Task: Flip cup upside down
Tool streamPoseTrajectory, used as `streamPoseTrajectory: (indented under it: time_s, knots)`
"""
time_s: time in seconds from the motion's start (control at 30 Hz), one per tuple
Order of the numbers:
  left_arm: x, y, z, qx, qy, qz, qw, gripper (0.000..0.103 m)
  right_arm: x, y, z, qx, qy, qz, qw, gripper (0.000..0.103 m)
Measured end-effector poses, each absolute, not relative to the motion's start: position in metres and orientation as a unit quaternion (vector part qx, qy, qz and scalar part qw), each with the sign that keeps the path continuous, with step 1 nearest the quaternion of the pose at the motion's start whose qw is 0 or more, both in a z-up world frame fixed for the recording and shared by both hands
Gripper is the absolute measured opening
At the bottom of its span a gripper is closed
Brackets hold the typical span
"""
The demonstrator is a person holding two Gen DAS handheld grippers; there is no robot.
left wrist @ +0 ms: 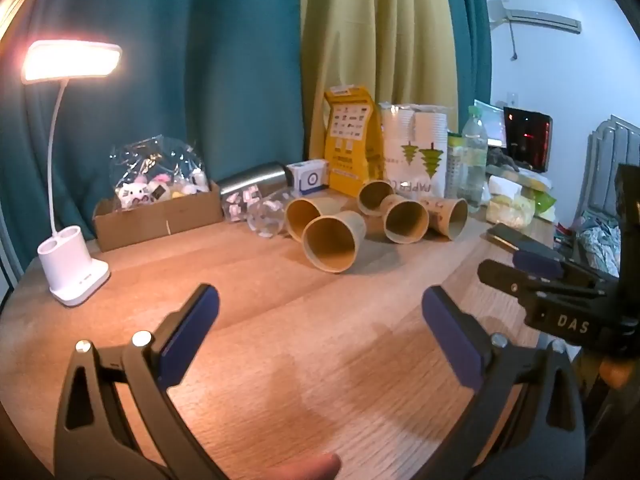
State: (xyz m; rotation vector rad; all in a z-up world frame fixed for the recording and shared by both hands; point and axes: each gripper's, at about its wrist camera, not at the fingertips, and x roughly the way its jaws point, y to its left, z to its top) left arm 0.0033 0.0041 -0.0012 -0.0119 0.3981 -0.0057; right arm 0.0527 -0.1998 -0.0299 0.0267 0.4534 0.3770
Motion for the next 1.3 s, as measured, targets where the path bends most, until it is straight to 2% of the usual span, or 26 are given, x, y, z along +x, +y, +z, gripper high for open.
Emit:
streamPoseTrajectory:
  time_s: [1.3]
  knots:
    - [0.0039, 0.0049, -0.0002, -0.007, 0.199, -0.004, 0.98, 0.103, 0.0528, -0.2062, -0.0273, 0.023, 0.22, 0.184, 0.958, 0.072]
